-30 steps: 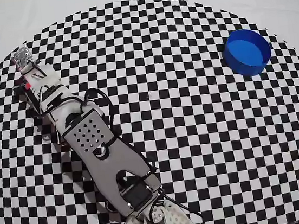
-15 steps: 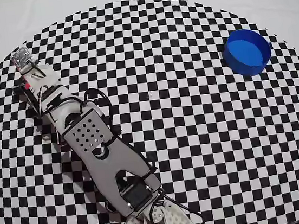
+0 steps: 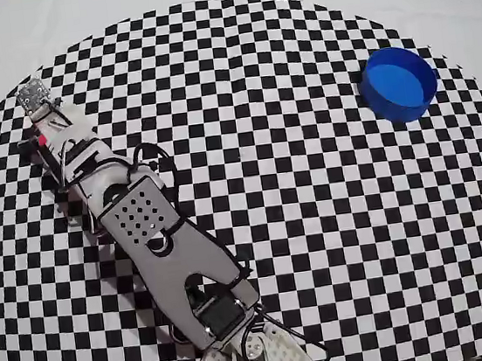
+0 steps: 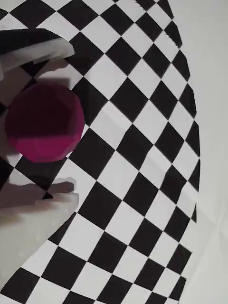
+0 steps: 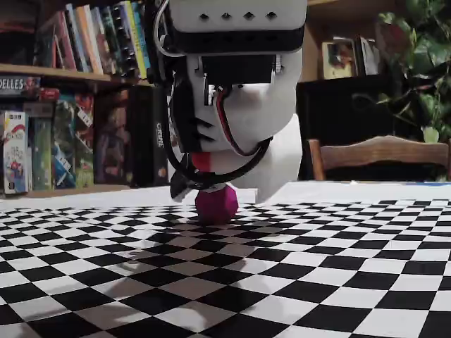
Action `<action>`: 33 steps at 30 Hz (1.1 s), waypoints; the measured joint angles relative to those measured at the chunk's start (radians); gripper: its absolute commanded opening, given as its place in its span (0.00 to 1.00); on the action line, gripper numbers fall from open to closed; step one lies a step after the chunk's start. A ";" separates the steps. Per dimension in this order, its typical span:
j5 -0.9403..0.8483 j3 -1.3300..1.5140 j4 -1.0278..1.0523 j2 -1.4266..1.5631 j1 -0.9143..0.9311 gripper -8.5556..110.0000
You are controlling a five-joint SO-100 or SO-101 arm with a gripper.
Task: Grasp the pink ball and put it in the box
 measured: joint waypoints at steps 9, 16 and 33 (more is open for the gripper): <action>0.000 -0.048 0.000 -0.046 0.000 0.35; 0.000 -0.055 0.011 -0.066 -0.012 0.35; 0.000 -0.124 0.028 -0.091 -0.008 0.35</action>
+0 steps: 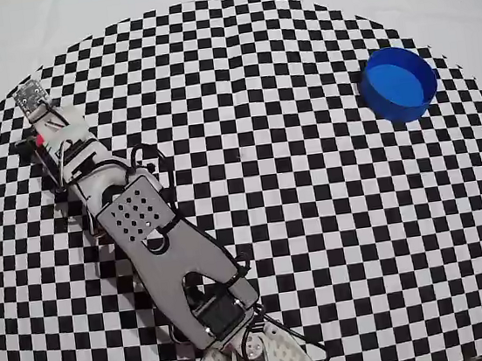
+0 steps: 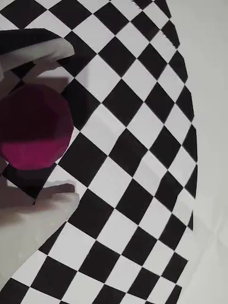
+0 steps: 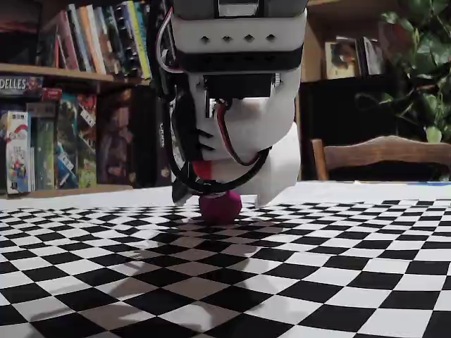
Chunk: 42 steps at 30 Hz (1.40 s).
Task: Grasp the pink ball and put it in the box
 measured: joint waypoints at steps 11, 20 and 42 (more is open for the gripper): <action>0.000 0.000 0.000 0.000 0.000 0.35; 0.000 0.000 0.006 0.000 0.000 0.35; 0.000 0.000 0.012 -0.018 0.000 0.35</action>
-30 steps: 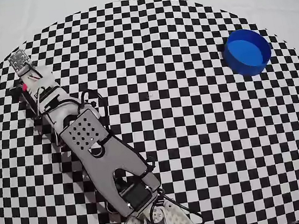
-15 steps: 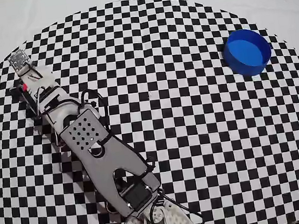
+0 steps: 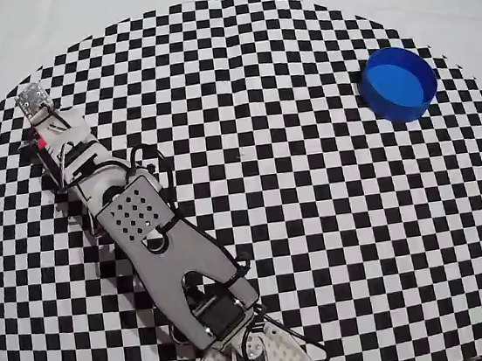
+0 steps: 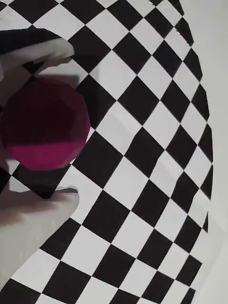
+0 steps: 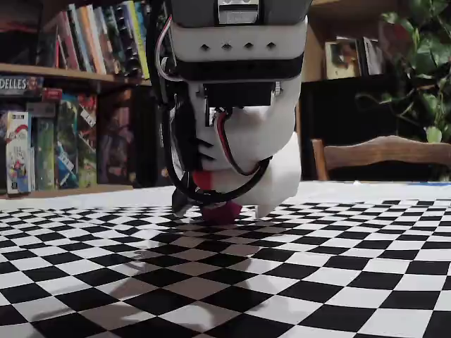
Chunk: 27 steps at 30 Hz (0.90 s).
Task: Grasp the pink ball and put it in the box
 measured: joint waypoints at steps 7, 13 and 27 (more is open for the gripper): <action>0.000 0.000 0.000 0.000 -0.006 0.26; 0.000 0.000 0.000 0.000 -0.012 0.07; 0.000 0.000 0.000 0.000 -0.009 0.07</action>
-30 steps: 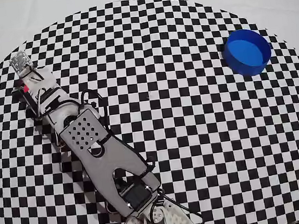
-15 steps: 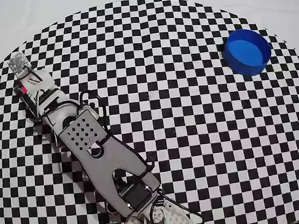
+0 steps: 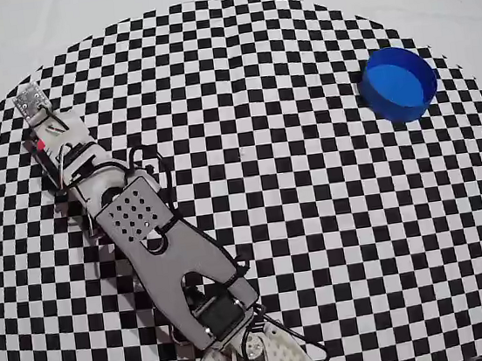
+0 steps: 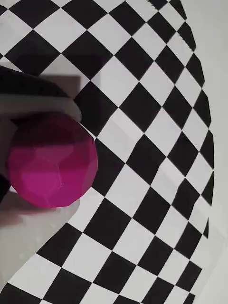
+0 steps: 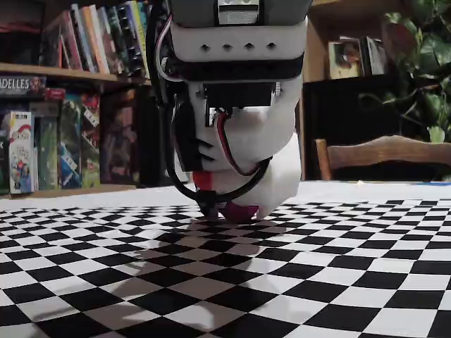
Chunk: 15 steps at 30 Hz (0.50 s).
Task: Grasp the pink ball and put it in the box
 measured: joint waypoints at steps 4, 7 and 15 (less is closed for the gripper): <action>0.000 0.000 0.000 0.000 0.000 0.07; 0.000 0.000 0.000 0.000 0.000 0.07; 0.000 0.012 0.000 0.003 0.000 0.07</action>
